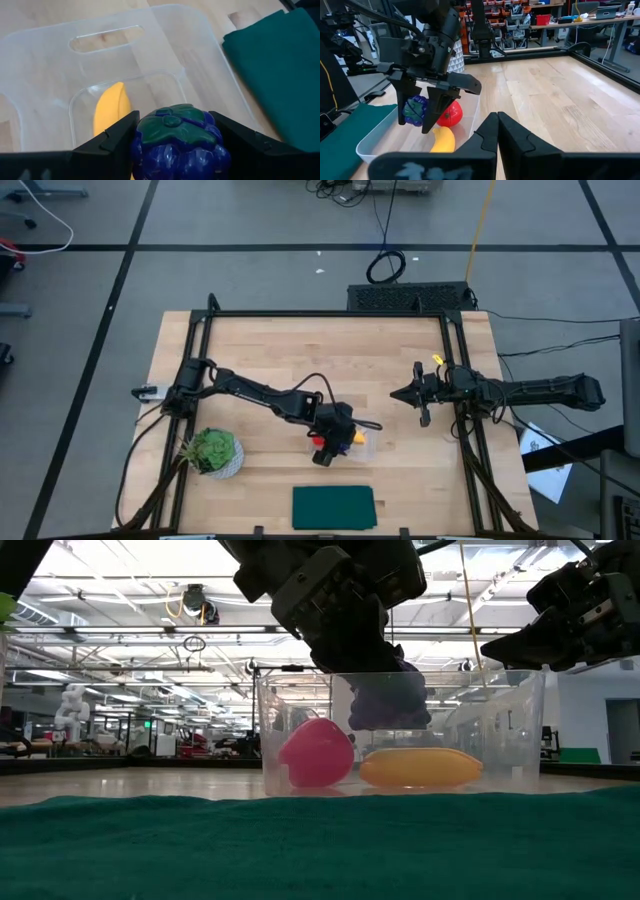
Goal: Pick and placing Produce into tupperware
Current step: Put the grapes into the transparent bin
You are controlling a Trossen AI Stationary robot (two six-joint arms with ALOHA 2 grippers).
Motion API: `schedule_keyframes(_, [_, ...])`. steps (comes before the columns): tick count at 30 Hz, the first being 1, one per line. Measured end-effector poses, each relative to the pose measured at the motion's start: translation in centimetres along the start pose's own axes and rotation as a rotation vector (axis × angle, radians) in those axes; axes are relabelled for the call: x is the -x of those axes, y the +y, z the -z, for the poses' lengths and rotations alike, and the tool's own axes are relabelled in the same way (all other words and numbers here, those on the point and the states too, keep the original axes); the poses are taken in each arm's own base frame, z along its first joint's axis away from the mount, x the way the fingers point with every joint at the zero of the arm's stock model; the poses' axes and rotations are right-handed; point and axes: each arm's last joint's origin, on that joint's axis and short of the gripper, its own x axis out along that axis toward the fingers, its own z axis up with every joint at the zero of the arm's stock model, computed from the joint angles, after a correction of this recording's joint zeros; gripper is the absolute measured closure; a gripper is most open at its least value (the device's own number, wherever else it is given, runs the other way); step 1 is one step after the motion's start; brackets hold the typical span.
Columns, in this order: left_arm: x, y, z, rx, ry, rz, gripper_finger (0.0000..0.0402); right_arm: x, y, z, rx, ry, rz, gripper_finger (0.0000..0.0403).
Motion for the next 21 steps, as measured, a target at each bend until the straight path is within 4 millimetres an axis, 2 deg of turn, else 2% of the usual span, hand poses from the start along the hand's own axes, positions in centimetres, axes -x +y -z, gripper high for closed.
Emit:
schedule_keyframes(11, [0.0,0.1,0.2,0.031,0.019,-0.041,0.0174,0.0,0.0,0.0,0.0,0.0,0.0,0.0403])
schedule_keyframes(17, [-2.0,0.5,1.2,0.063,0.04,-0.045,0.0174,0.0,0.0,0.0,0.0,-0.001,0.0,0.0403])
schedule_keyframes(21, [-2.4,0.5,1.5,0.066,0.045,-0.026,0.0174,0.0,0.0,0.0,0.0,-0.001,0.001,0.0403])
